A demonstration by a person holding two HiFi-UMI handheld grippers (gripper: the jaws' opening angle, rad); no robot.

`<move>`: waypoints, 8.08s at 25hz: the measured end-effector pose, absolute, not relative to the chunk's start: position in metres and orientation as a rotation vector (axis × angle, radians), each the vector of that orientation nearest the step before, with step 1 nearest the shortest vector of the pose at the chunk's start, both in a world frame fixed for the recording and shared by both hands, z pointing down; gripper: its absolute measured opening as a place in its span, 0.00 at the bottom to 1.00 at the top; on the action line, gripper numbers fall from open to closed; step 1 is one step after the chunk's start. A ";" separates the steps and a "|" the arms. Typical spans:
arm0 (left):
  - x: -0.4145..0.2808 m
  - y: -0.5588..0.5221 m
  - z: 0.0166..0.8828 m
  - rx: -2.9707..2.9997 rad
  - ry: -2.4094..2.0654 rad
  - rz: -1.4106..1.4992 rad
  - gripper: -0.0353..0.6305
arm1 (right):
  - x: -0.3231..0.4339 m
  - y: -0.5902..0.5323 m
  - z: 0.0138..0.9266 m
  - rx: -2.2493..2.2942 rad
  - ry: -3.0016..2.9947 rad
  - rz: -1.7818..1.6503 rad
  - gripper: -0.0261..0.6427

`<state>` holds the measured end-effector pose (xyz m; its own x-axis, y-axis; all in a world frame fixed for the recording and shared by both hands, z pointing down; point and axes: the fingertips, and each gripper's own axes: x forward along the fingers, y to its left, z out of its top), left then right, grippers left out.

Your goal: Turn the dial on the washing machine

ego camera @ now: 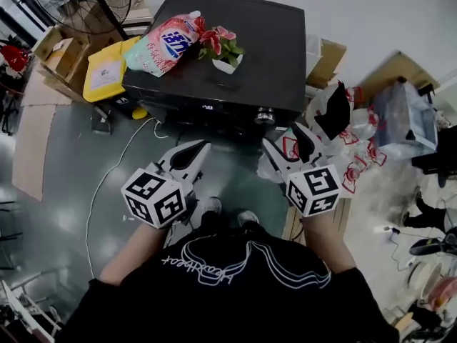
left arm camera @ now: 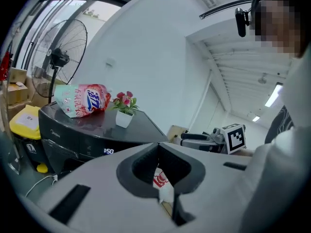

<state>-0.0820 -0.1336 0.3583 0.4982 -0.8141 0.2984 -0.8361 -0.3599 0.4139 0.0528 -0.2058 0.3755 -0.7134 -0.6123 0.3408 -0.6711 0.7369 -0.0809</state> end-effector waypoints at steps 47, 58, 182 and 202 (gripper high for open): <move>-0.164 -0.149 0.432 2.258 -1.184 0.180 0.06 | 0.035 -0.273 0.525 1.587 -2.088 0.016 0.45; -0.166 -0.150 0.434 2.257 -1.183 0.187 0.06 | 0.035 -0.274 0.526 1.619 -2.138 0.121 0.45; -0.166 -0.142 0.438 2.262 -1.169 0.176 0.06 | 0.040 -0.271 0.521 1.641 -2.228 0.347 0.43; -0.164 -0.146 0.445 2.253 -1.155 0.187 0.06 | 0.048 -0.272 0.524 1.732 -2.493 1.019 0.43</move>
<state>-0.1643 -0.1458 0.4454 0.6125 -0.6947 0.3772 -0.7782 -0.4461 0.4420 0.0483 -0.2718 0.5241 -0.4139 -0.8606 0.2967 -0.8220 0.2133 -0.5281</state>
